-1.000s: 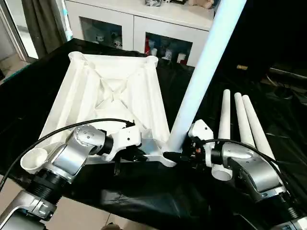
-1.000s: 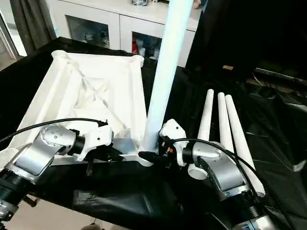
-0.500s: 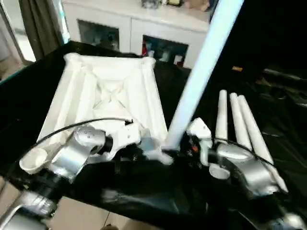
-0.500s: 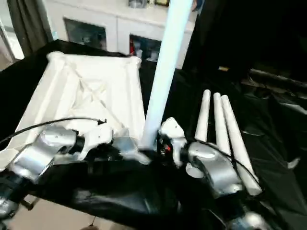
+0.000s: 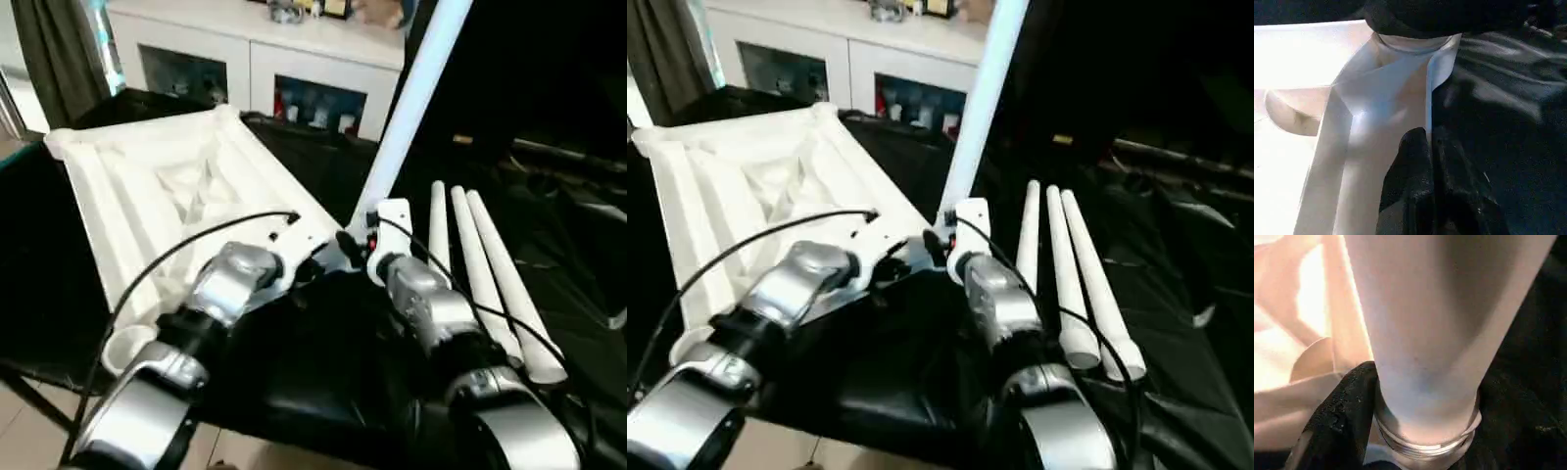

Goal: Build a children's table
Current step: Rotate leg to tighten

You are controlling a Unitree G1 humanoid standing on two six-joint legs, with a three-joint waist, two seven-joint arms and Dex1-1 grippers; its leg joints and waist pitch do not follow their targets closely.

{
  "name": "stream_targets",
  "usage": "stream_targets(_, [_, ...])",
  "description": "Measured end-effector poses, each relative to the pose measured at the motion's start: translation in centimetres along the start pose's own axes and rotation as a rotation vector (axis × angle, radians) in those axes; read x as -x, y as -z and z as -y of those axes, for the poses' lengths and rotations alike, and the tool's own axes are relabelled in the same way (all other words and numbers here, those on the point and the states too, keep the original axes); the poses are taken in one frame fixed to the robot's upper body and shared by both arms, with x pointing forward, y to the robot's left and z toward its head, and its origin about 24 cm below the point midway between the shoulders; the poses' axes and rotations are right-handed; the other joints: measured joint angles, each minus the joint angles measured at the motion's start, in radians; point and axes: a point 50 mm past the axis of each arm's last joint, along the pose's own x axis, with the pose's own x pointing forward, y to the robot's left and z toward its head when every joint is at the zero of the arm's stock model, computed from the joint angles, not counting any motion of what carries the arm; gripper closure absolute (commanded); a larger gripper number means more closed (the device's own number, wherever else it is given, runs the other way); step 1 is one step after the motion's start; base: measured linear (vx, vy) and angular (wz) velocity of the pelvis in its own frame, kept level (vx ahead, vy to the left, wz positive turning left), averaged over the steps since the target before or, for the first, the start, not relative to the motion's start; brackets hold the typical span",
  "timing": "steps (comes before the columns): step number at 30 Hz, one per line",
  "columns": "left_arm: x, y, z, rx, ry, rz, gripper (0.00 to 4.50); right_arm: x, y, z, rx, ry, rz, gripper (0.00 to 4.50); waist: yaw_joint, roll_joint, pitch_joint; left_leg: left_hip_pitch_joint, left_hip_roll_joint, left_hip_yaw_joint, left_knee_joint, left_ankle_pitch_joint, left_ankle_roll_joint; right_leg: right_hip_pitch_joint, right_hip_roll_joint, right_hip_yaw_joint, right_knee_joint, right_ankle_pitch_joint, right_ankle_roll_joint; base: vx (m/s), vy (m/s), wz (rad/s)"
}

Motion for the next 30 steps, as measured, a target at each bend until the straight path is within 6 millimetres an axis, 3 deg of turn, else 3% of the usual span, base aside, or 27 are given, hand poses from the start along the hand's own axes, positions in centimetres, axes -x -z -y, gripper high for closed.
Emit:
stream_targets(1, [-0.1, -0.1, 0.0, -0.001, -0.004, -0.001, 4.50, -0.1, 0.0, 0.0, 0.006, 0.006, 0.001, 1.81, 0.001, 0.000, 0.000, 0.000, 0.000, 0.000, 0.000, 0.000, 0.000, 0.000, 0.000, 0.000, 0.000, 0.002, 0.000, 0.000, 0.000, 0.00])
stream_targets(4, [-0.3, -0.3, -0.1, -0.002, -0.009, -0.003, 4.50, -0.3, -0.1, -0.1, 0.014, 0.017, 0.010, 1.11, 0.003, 0.000, 0.000, 0.002, 0.000, 0.000, -0.002, 0.000, 0.000, -0.001, 0.000, 0.000, 0.002, 0.008, 0.001, 0.000, 0.000, 0.00])
stream_targets(10, [-0.2, -0.1, -0.5, -0.013, -0.041, 0.002, 4.50, -0.5, 0.2, -0.6, 0.012, -0.020, 0.016, 0.64, -0.005, 0.001, 0.000, 0.002, 0.001, 0.000, -0.006, 0.001, -0.002, -0.002, 0.001, 0.000, 0.002, 0.008, 0.001, 0.000, 0.000, 0.00])
stream_targets(17, [0.7, 0.4, -1.0, -0.075, 0.005, 0.034, 4.50, 0.7, 0.0, 0.9, 0.072, -0.137, 0.045, 0.64, -0.005, 0.000, 0.002, -0.005, 0.001, 0.002, -0.011, 0.001, -0.001, -0.011, 0.001, 0.000, 0.002, 0.009, -0.001, 0.000, 0.000, 0.00])
stream_targets(21, [2.0, 1.1, -1.0, -0.145, 0.080, 0.062, 4.50, 2.3, -0.3, 2.7, 0.147, -0.208, 0.057, 0.64, 0.010, 0.000, 0.002, -0.012, 0.002, 0.004, -0.014, 0.001, -0.001, -0.018, 0.001, 0.000, 0.003, 0.009, -0.006, 0.000, 0.000, 0.00])
stream_targets(30, [4.7, 2.9, -0.1, -0.238, 0.297, 0.089, 4.50, 5.8, -0.6, 3.2, 0.324, -0.488, 0.021, 0.64, 0.021, 0.002, 0.003, -0.015, 0.002, 0.006, -0.014, 0.000, -0.001, -0.019, 0.001, 0.002, 0.001, 0.008, -0.004, 0.000, 0.000, 0.00])
